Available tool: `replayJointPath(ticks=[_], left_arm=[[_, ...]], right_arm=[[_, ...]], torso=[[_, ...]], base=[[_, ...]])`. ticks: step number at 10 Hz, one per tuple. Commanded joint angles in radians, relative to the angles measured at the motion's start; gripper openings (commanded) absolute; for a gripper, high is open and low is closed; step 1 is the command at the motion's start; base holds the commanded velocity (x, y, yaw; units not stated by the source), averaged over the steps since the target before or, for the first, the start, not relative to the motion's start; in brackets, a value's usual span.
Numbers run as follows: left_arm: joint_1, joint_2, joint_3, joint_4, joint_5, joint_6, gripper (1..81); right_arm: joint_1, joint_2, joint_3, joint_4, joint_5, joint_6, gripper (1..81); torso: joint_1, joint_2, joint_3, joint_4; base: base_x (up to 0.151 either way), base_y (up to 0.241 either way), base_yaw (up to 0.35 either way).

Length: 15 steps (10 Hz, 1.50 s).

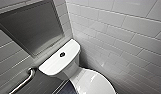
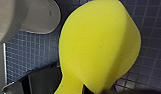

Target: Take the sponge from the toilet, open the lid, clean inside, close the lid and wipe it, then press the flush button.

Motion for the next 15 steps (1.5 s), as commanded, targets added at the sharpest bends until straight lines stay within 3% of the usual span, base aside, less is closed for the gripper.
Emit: replayJointPath(ticks=[1, 5, 12, 15], left_arm=[[0.008, -0.014, 0.034, 0.007, 0.087, 0.000, 81.1], [0.006, -0.022, 0.042, 0.007, 0.087, 0.000, 81.1], [0.006, -0.020, 0.043, 0.007, 0.087, 0.000, 81.1], [0.006, -0.015, 0.043, 0.008, 0.084, 0.001, 81.1]], right_arm=[[-0.187, 0.120, -0.194, -0.134, 0.126, 0.003, 1.0], [-0.308, 0.189, -0.284, -0.184, 0.213, 0.003, 1.0], [-0.333, 0.248, -0.321, -0.246, 0.218, 0.003, 1.0], [-0.359, 0.281, -0.340, -0.269, 0.218, 0.003, 1.0]], torso=[[0.000, 0.000, 0.000, 0.000], [0.000, 0.001, 0.000, 0.000], [-0.003, -0.001, 0.000, 0.000], [-0.004, -0.002, 0.001, 0.000]], base=[[0.000, 0.000, 0.000], [-0.051, 0.000, 0.000], [-0.076, 0.000, 0.000], [0.000, 0.000, 0.000]])
